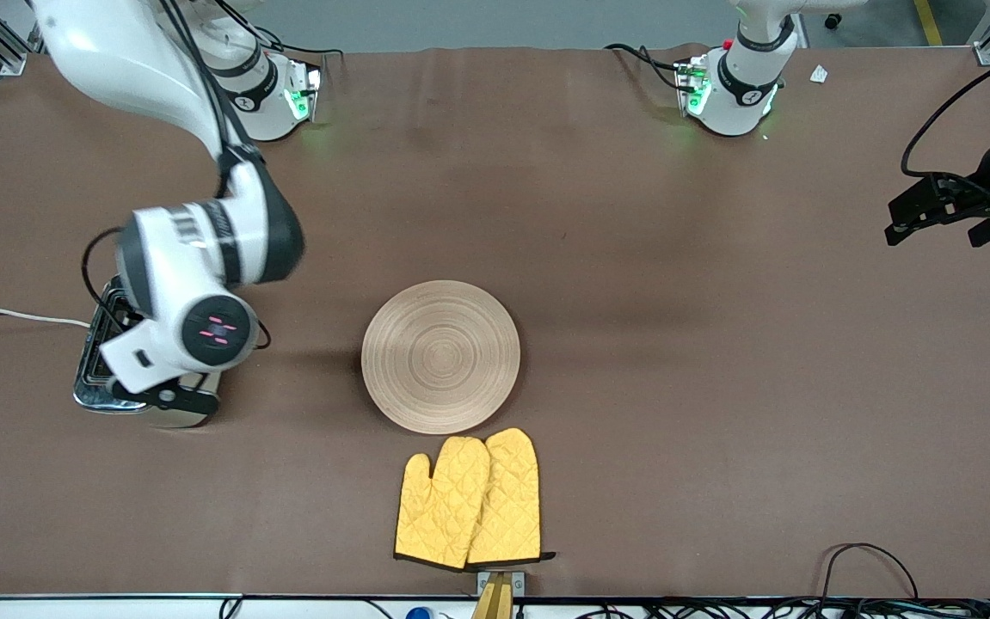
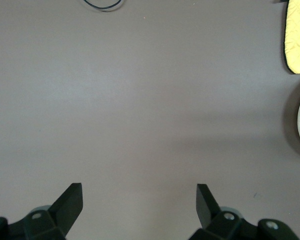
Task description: Move plate and put bread in toaster
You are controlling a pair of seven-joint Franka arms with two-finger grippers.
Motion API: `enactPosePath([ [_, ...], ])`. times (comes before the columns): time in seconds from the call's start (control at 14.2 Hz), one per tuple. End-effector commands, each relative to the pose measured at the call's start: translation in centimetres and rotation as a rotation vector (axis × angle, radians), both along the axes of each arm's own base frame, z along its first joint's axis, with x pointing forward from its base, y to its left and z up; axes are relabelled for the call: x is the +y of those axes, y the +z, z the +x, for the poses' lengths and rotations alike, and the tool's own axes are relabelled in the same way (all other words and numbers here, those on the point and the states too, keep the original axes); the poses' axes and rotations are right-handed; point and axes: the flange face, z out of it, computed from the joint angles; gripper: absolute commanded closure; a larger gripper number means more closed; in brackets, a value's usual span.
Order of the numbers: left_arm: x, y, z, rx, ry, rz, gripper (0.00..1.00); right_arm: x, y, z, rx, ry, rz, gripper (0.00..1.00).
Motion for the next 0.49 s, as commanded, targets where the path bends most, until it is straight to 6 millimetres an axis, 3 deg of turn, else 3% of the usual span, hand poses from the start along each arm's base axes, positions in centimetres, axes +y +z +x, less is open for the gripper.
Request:
enactPosePath([
  [0.0,0.2,0.4,0.0,-0.015,-0.003,0.003,0.0,-5.2,5.4,-0.7,-0.06,-0.079,0.203,0.0],
  [0.14,0.3,0.4,0.0,-0.015,-0.003,0.004,0.0,-8.8,9.7,-1.6,-0.115,-0.089,0.34,0.0],
  [0.28,0.3,0.4,0.0,-0.015,-0.001,0.004,0.0,-10.9,13.2,-2.9,-0.141,-0.067,0.419,0.0],
  [0.42,0.3,0.4,0.0,-0.014,-0.001,0.004,0.0,-12.7,15.5,-4.2,-0.156,-0.034,0.446,0.0],
])
